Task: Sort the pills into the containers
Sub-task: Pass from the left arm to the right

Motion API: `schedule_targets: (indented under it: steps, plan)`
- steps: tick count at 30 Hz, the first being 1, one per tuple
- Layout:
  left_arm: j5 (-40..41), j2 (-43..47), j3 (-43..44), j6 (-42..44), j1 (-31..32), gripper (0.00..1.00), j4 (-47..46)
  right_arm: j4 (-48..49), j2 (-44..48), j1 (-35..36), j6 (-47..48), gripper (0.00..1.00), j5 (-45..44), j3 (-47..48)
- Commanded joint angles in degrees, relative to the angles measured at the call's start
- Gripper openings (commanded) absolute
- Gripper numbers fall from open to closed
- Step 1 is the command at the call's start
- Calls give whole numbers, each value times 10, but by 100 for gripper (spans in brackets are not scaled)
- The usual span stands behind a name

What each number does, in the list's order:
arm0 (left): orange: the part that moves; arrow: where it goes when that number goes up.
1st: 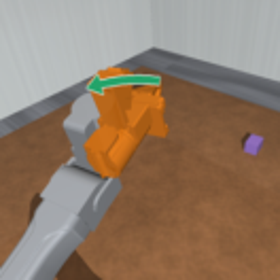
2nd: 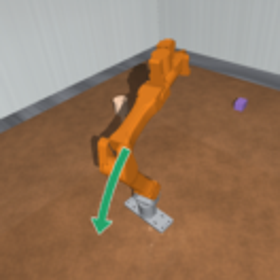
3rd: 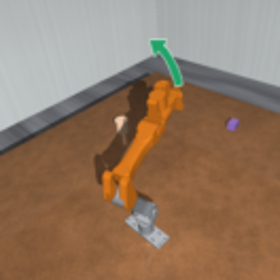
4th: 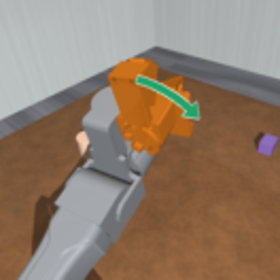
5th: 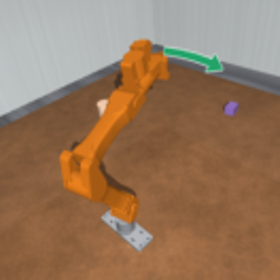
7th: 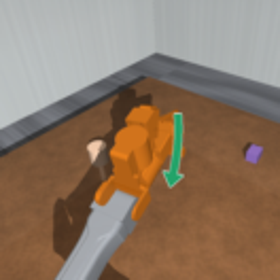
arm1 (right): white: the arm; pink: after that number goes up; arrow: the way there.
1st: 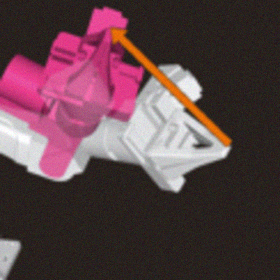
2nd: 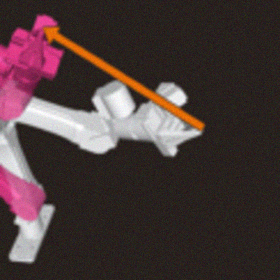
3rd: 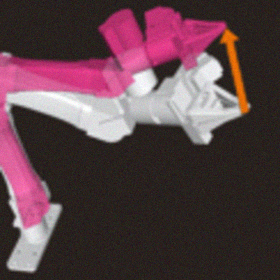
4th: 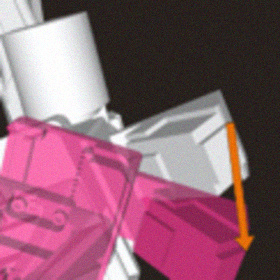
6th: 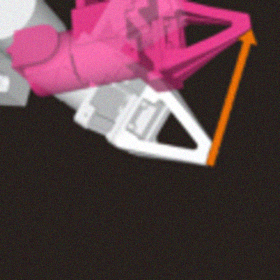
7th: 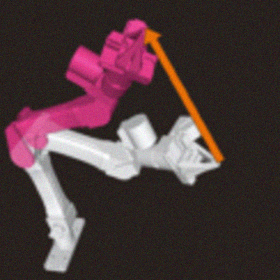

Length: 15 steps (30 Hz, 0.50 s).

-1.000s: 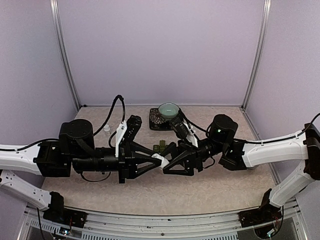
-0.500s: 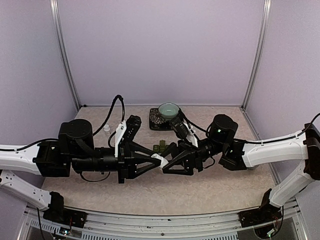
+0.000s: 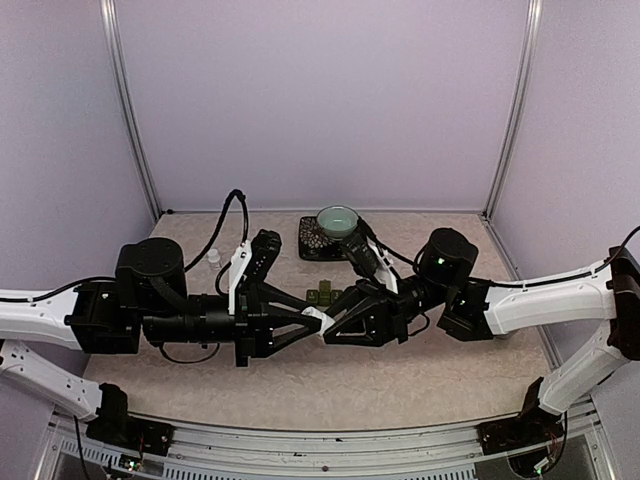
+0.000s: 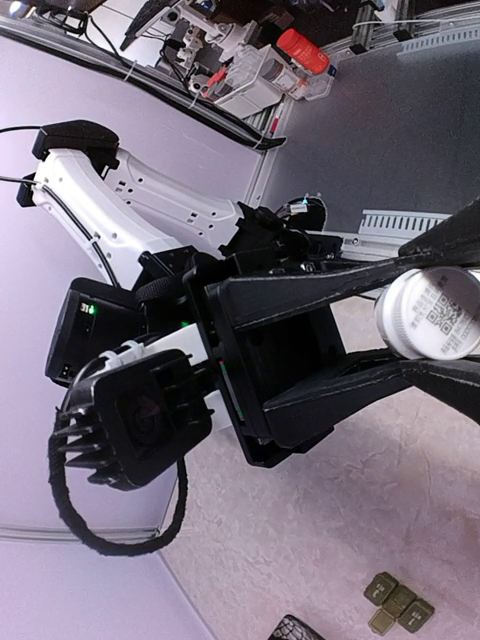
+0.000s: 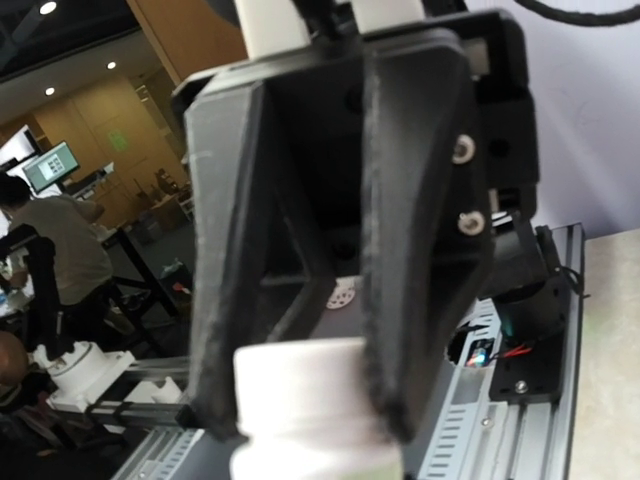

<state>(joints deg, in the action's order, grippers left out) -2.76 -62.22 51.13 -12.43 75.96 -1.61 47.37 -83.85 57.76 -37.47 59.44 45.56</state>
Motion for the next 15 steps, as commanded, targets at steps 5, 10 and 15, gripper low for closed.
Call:
schedule_targets:
  steps: [5,10,15]
  plan:
    - [39,12,6,-23,3,19,4,-68,12,4,60,21,-19,20]
    - [115,-1,18,-81,4,20,28,-146,30,5,128,19,-78,29]
    - [157,-9,19,-161,4,31,27,-170,45,6,156,18,-144,26]
